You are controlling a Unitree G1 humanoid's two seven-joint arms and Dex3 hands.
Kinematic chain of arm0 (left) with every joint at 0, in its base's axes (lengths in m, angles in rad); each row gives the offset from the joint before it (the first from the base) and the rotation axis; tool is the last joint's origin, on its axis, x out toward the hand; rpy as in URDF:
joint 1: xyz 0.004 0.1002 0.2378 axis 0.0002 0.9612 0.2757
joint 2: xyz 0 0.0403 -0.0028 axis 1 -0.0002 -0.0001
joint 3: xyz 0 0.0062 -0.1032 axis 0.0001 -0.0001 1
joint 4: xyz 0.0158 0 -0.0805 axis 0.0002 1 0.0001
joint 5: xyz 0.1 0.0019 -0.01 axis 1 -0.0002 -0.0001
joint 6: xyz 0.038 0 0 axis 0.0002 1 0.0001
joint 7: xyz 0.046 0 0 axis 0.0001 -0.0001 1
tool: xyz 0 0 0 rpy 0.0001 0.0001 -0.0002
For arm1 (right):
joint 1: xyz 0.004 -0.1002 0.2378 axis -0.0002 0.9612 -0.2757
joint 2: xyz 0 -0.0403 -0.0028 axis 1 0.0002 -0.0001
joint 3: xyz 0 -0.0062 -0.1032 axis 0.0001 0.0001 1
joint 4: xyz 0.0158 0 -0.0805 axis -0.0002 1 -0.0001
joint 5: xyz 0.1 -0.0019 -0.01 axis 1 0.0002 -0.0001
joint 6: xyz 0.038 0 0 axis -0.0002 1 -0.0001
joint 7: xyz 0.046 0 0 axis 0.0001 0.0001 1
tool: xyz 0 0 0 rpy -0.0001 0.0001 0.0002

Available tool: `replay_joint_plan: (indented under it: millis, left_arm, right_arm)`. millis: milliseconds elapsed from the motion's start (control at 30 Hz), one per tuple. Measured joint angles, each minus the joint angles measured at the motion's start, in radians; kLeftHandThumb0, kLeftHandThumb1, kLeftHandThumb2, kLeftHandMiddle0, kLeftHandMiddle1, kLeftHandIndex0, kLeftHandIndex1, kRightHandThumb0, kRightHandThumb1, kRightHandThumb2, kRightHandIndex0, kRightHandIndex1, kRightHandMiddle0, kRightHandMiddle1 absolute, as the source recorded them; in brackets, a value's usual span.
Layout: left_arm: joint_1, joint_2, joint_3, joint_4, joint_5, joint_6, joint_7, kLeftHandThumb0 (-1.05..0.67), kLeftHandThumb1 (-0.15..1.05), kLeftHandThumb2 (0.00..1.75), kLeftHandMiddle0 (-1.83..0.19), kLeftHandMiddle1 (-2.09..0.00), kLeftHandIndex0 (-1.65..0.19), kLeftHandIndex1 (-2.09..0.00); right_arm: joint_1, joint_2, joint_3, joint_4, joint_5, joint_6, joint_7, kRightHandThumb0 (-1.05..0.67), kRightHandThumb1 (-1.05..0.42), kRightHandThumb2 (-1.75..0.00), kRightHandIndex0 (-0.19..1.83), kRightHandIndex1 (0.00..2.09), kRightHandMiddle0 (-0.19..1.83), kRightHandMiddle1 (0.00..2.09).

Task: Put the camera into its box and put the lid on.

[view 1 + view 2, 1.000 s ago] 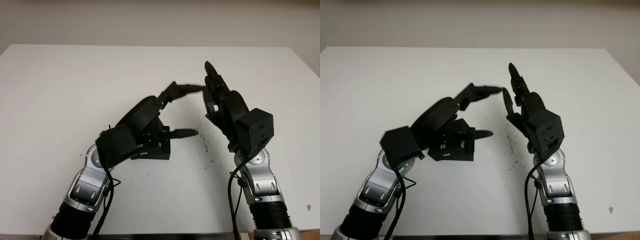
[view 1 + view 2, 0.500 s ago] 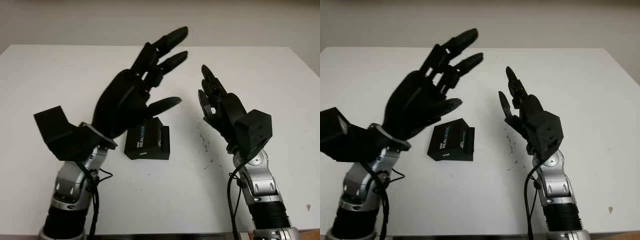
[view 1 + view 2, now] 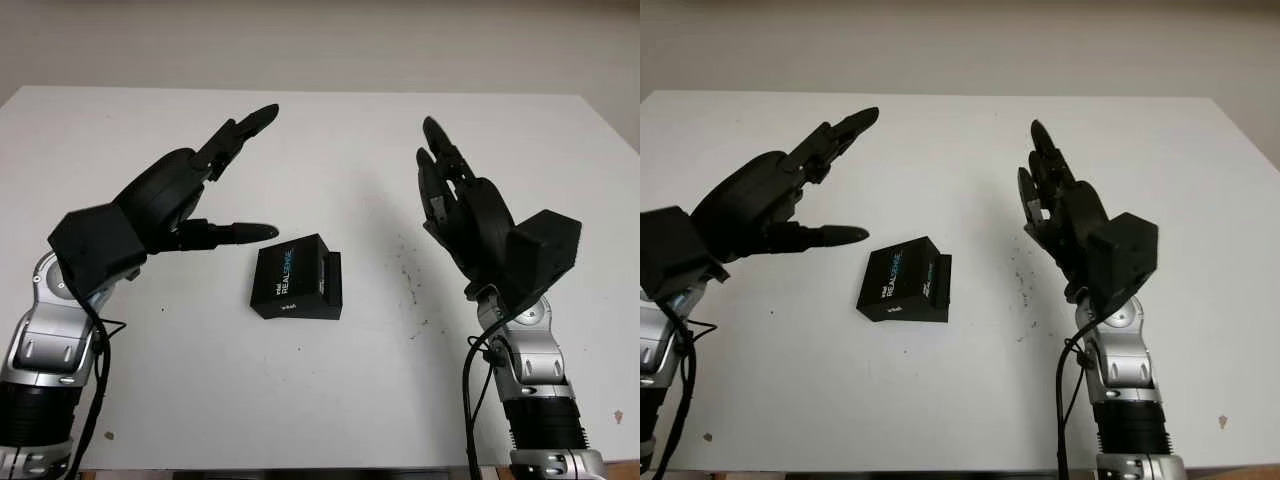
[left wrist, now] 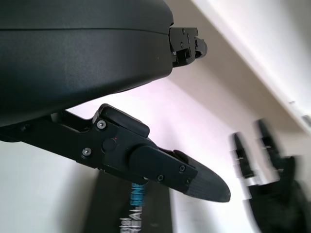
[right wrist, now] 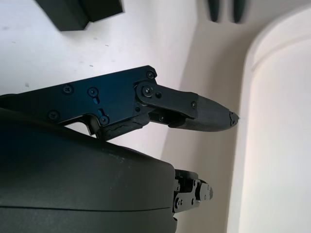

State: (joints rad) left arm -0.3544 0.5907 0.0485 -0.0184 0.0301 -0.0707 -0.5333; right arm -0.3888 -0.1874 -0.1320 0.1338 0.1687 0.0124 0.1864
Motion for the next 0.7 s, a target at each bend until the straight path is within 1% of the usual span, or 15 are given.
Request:
replay_joint_plan:
  millis: [133,300,467,700]
  left_arm:
    - [0.011,0.024,-0.019,0.004,0.021,-0.002,-0.042,-0.85,0.92,0.04,0.10,-0.04,0.15,-0.08]
    - [0.013,0.034,-0.047,0.015,0.051,-0.045,-0.068,-0.85,0.91,0.05,0.13,-0.04,0.17,-0.06]
    - [0.020,0.033,-0.075,0.031,0.073,-0.063,-0.076,-0.85,0.89,0.04,0.16,-0.04,0.18,-0.05]
    - [0.027,0.003,-0.115,0.066,0.097,-0.089,-0.058,-0.86,0.88,0.05,0.16,-0.05,0.18,-0.05]
  right_arm:
    - [-0.022,-0.001,-0.020,-0.030,0.040,0.066,-0.006,-0.66,-1.05,-0.64,-0.08,0.02,-0.05,0.00]
    - [-0.048,-0.001,-0.039,-0.068,0.079,0.138,-0.017,-0.67,-1.05,-0.67,-0.12,0.00,-0.11,0.00]
    - [-0.061,-0.001,-0.046,-0.080,0.095,0.178,-0.032,-0.67,-1.05,-0.71,-0.17,0.00,-0.17,0.00]
    - [-0.062,0.001,-0.045,-0.106,0.101,0.190,-0.049,-0.65,-1.05,-0.72,-0.17,0.01,-0.17,0.00]
